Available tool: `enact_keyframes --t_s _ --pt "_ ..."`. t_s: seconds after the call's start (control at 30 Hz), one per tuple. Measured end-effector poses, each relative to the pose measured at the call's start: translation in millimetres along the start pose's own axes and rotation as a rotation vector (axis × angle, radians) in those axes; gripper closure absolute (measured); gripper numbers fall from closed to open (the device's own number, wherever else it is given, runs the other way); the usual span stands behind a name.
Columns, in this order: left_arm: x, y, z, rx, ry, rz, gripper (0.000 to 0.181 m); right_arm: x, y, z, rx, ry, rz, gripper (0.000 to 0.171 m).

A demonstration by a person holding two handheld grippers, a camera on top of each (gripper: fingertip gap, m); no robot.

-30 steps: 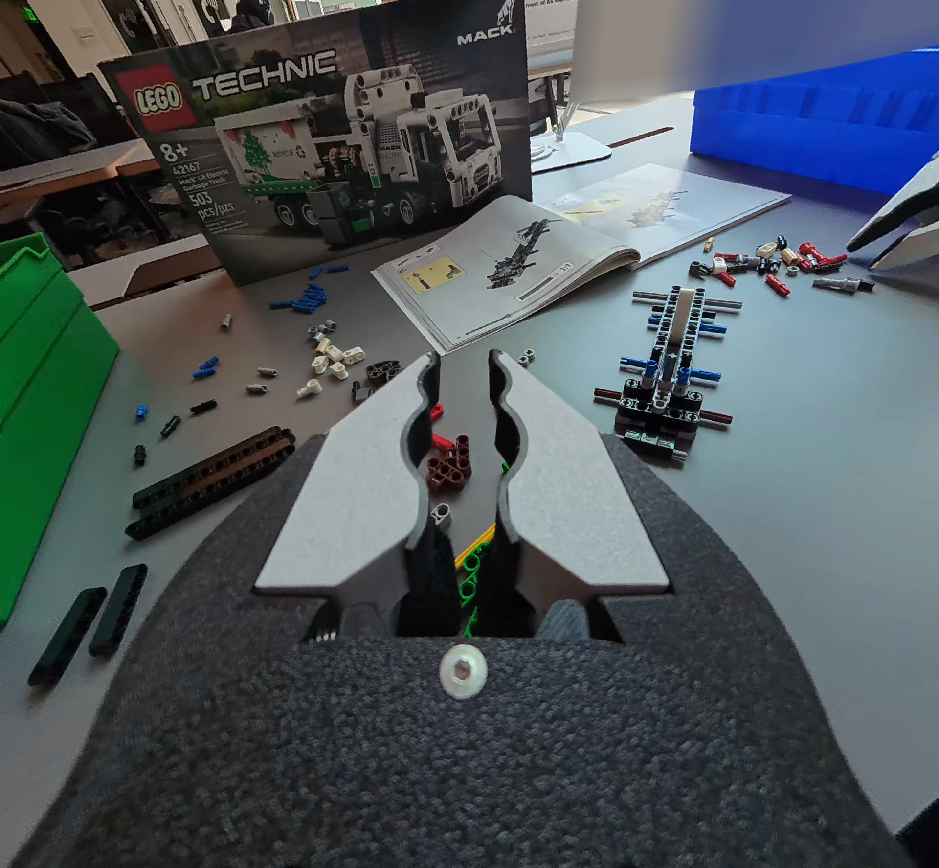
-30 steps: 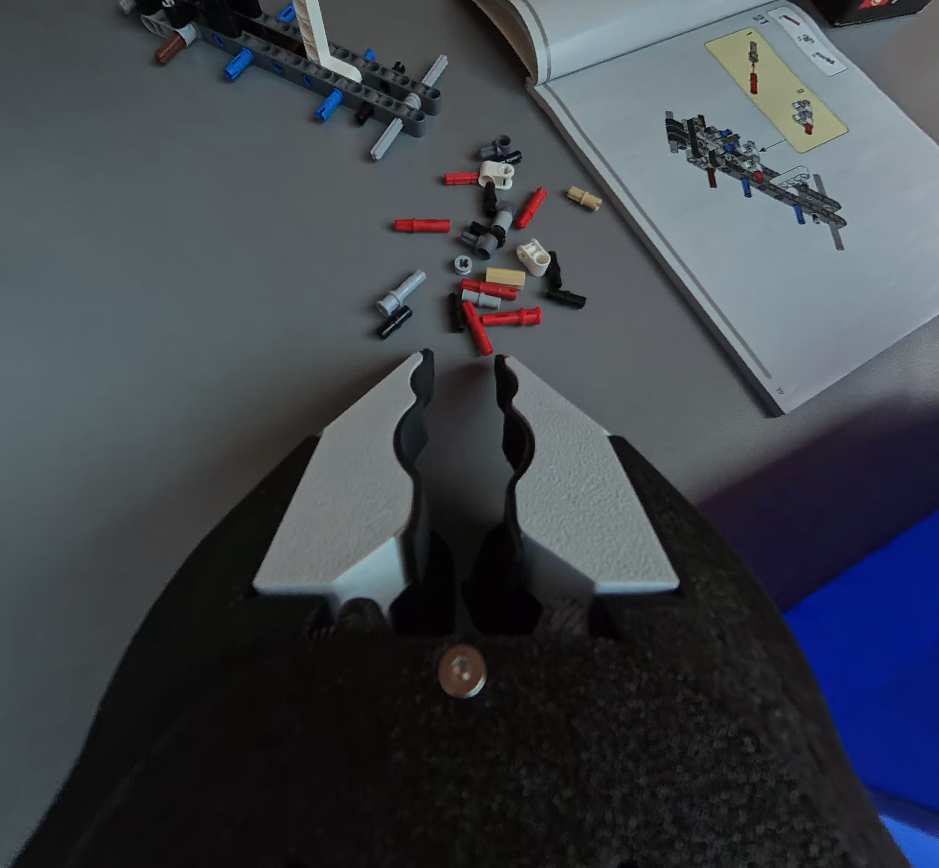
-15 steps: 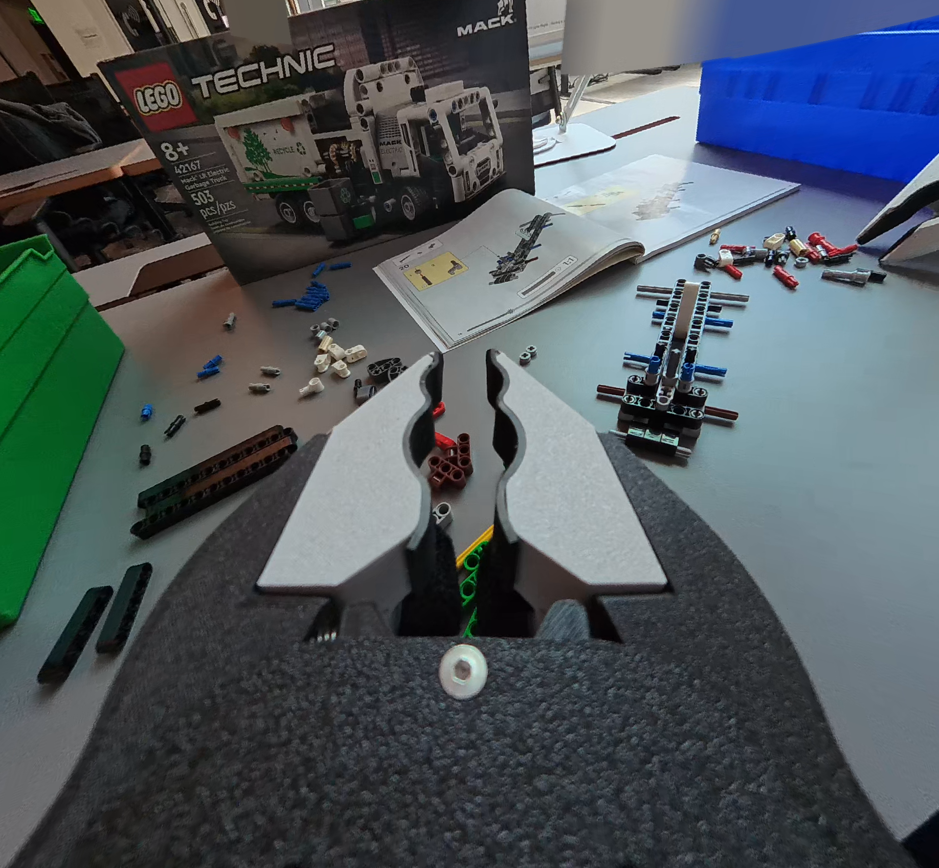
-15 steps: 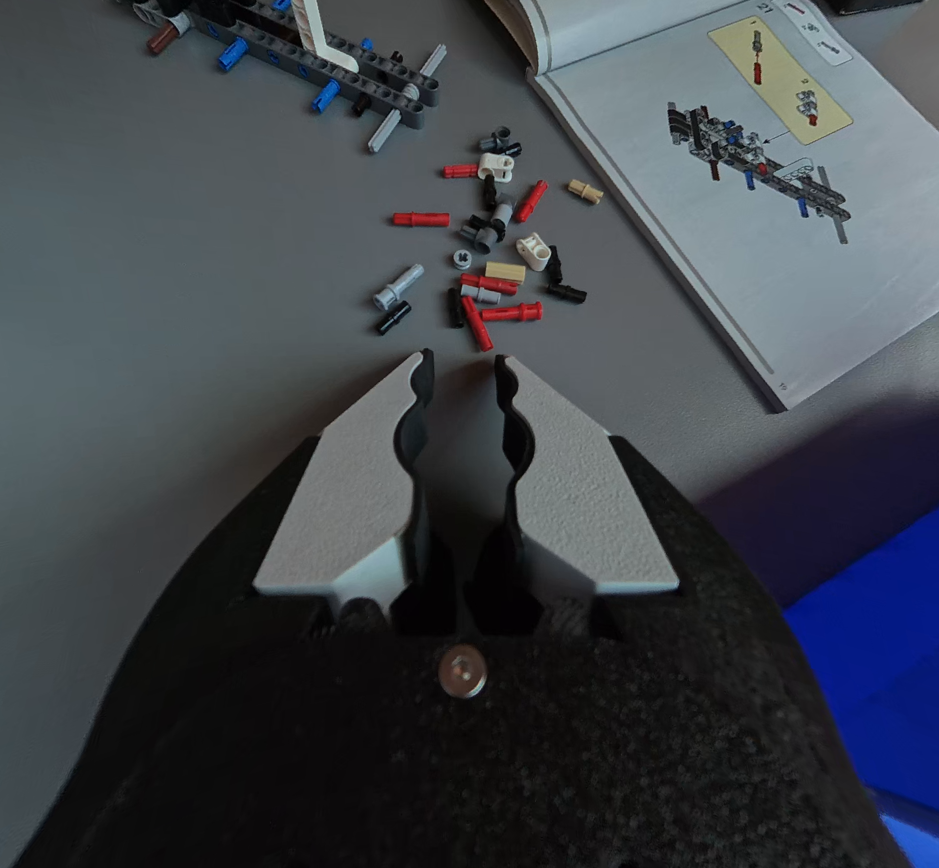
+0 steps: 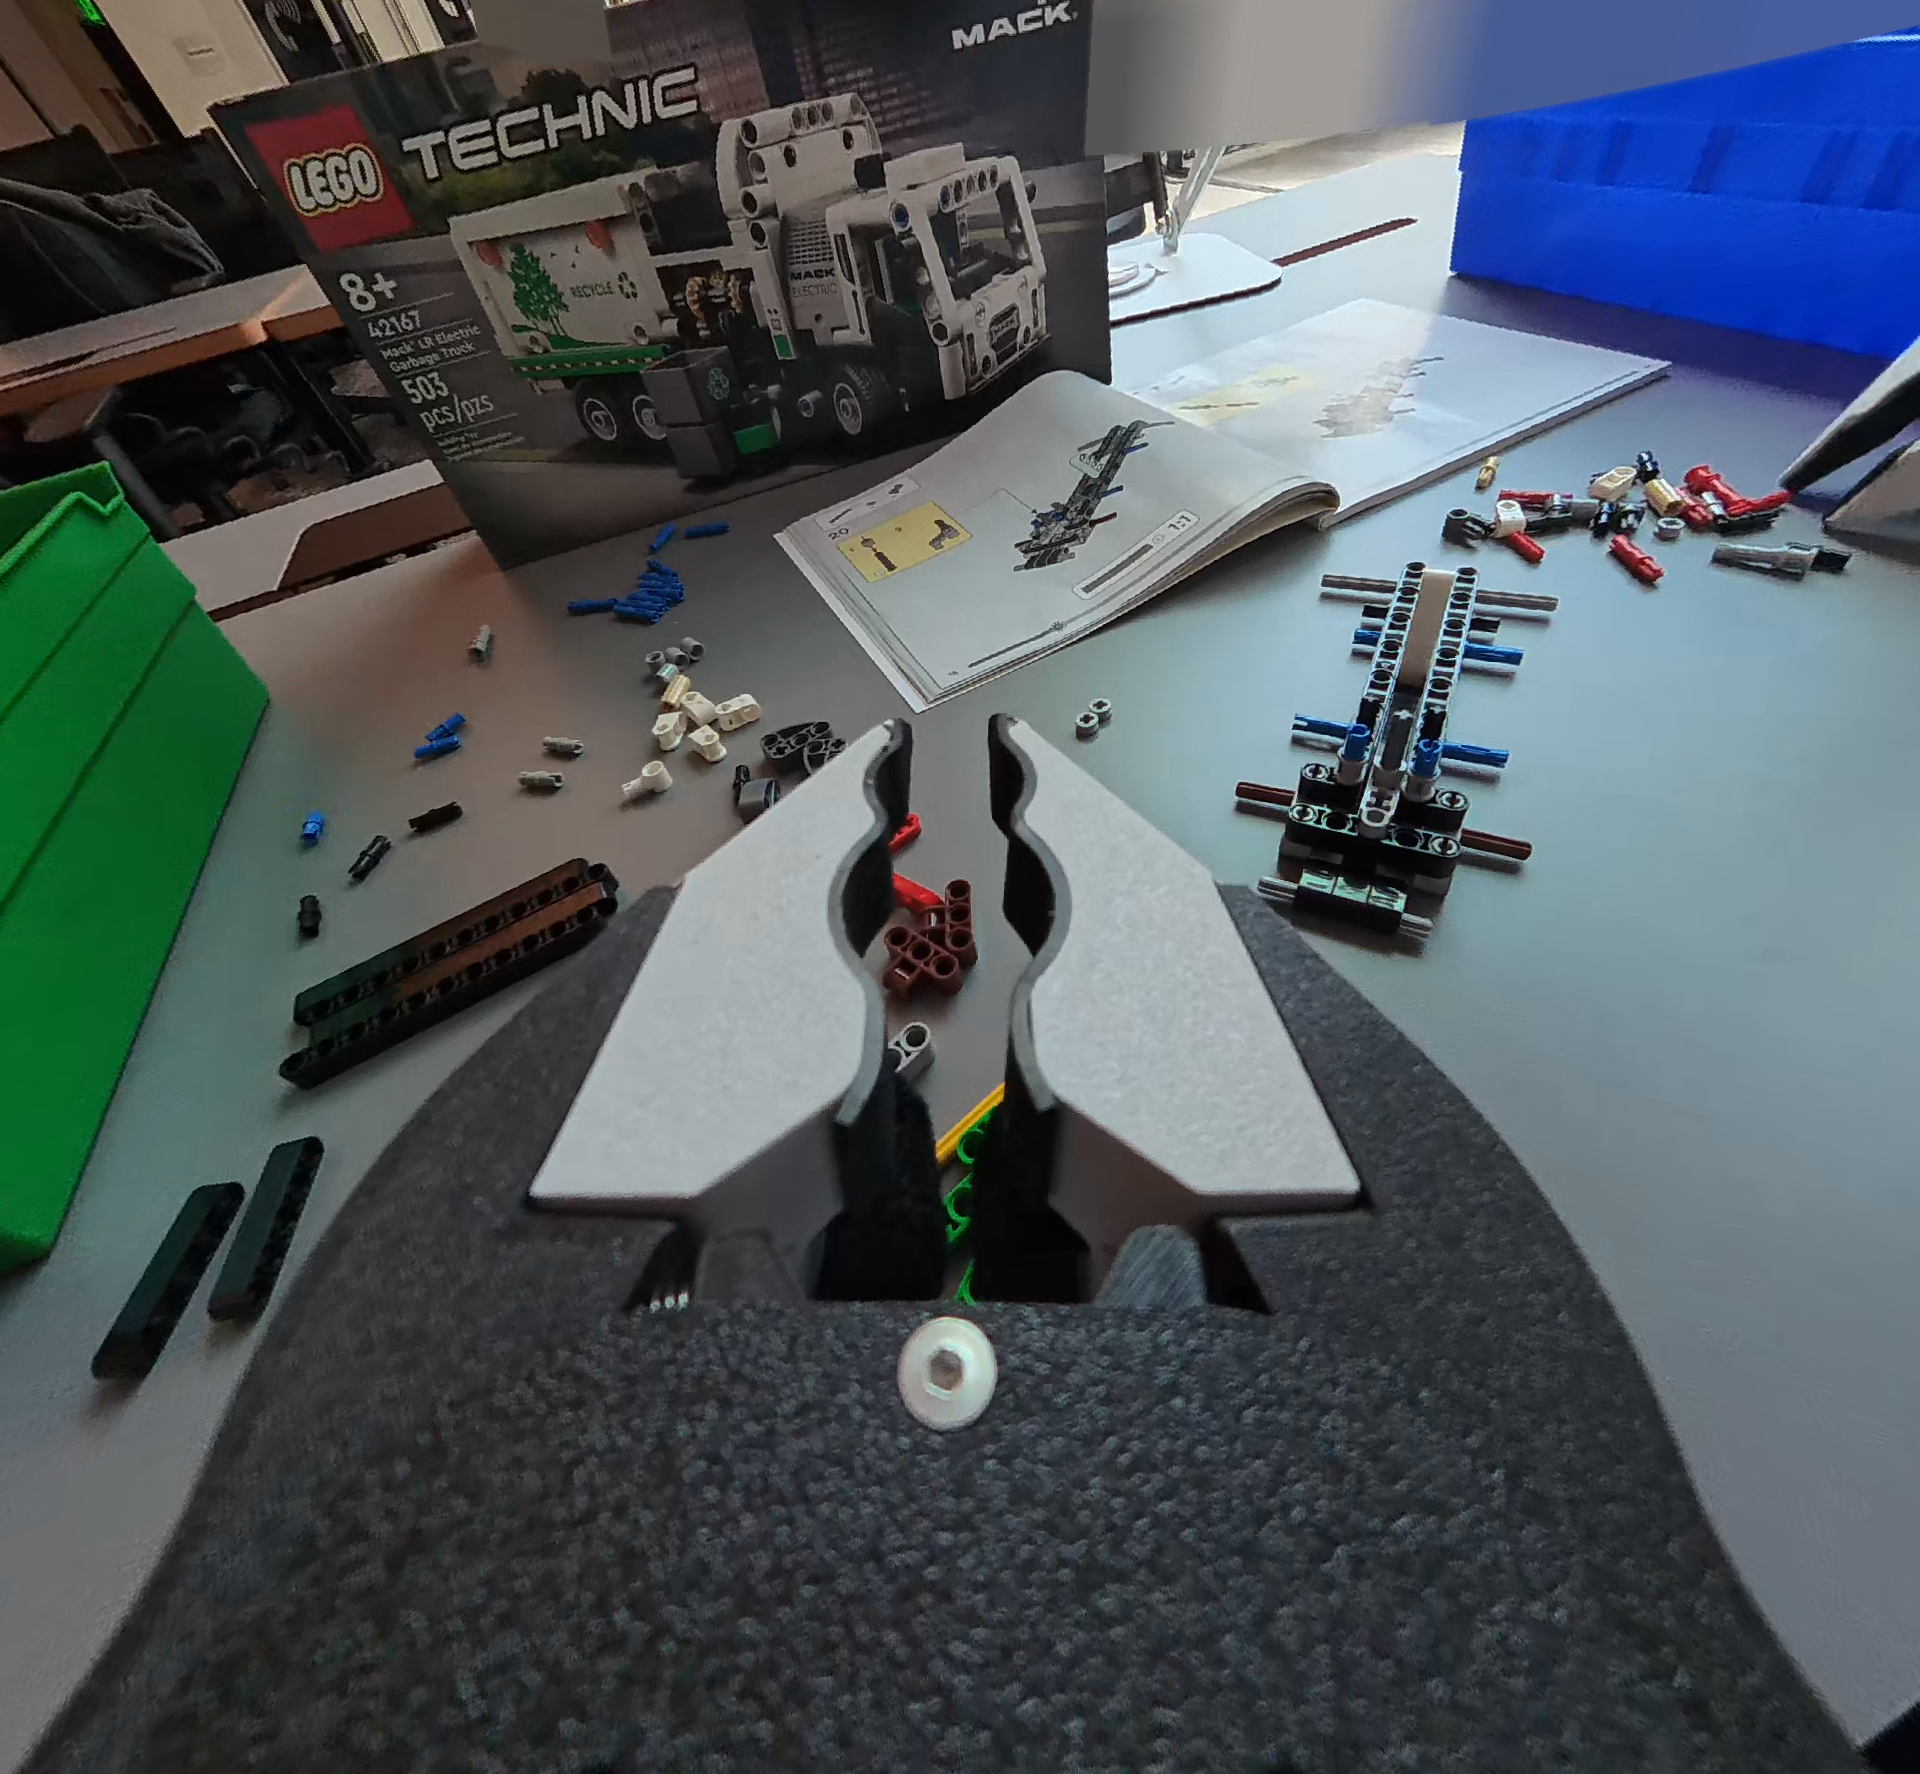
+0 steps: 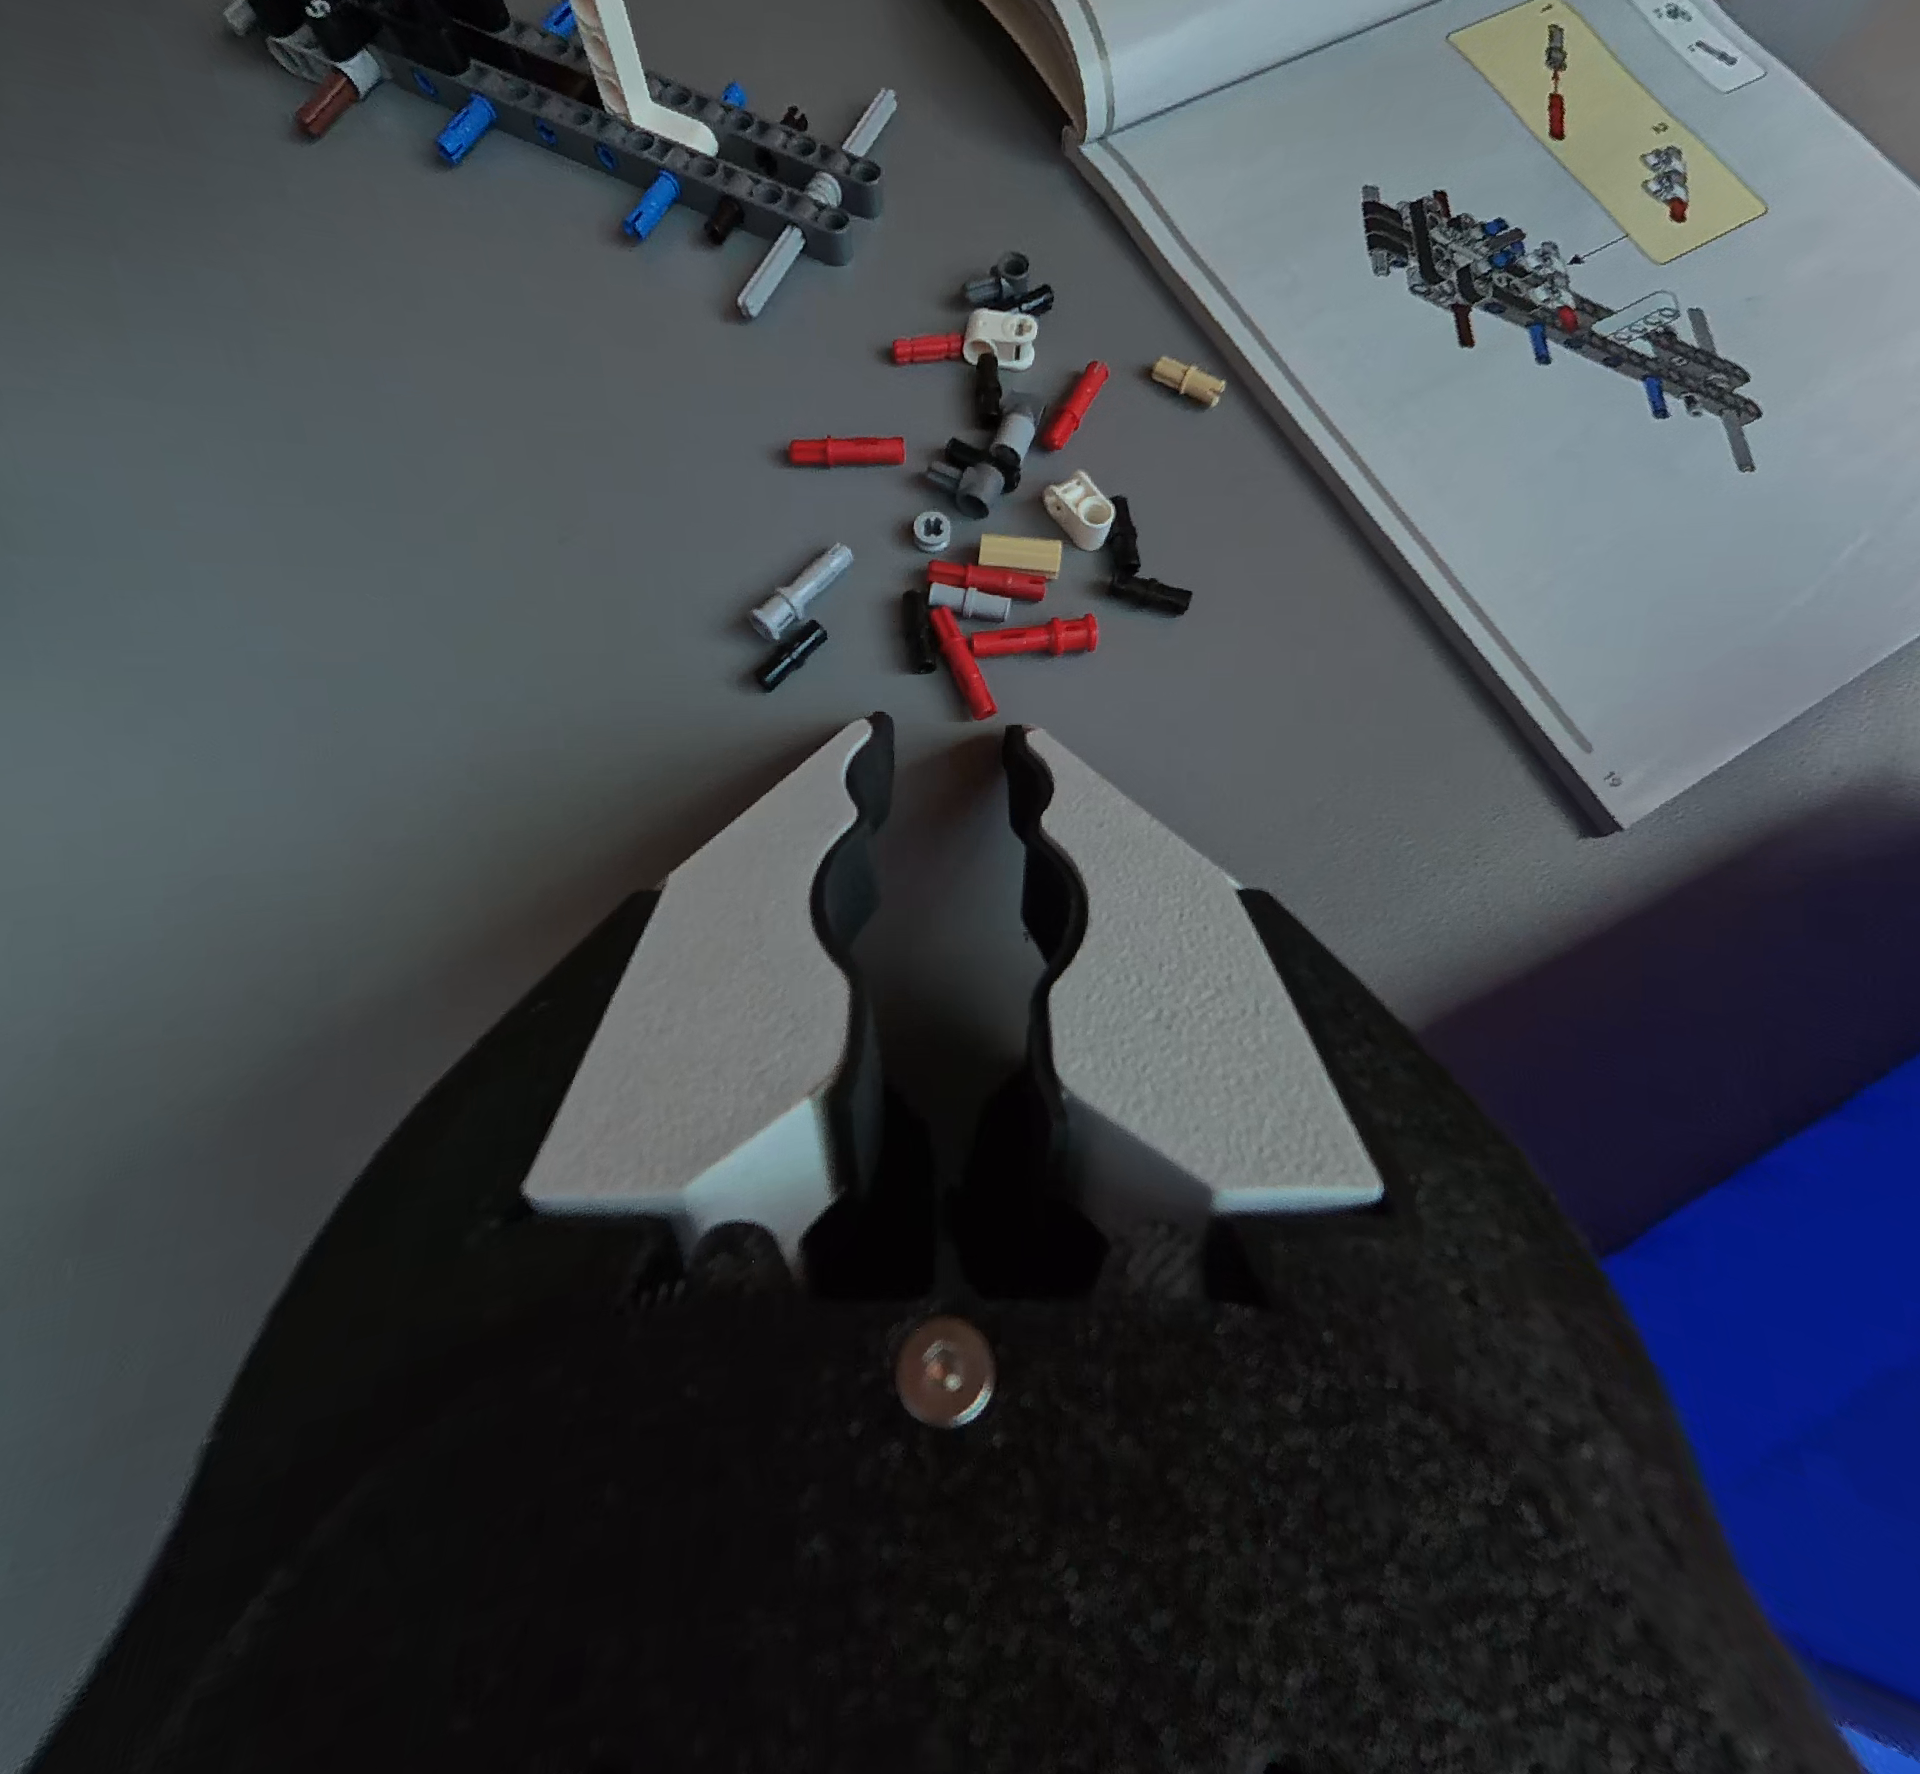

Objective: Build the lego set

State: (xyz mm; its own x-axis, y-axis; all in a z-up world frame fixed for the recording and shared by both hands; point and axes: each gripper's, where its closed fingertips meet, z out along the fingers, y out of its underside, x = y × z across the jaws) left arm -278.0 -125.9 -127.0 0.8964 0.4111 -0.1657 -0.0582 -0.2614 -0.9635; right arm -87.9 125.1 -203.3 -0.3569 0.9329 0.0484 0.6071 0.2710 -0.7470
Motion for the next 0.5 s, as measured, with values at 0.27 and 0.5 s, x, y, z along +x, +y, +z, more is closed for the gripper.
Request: enact_keyframes --t_s 0.27,0.5 --pt "0.8 -1.0 -0.5 0.006 0.003 0.006 0.168 1.9 -7.0 7.2 0.005 0.047 -0.083 0.161" --pt "1.8 -1.2 -0.4 0.006 0.005 0.014 0.169 2.6 -8.1 8.7 0.003 0.095 -0.144 0.168"
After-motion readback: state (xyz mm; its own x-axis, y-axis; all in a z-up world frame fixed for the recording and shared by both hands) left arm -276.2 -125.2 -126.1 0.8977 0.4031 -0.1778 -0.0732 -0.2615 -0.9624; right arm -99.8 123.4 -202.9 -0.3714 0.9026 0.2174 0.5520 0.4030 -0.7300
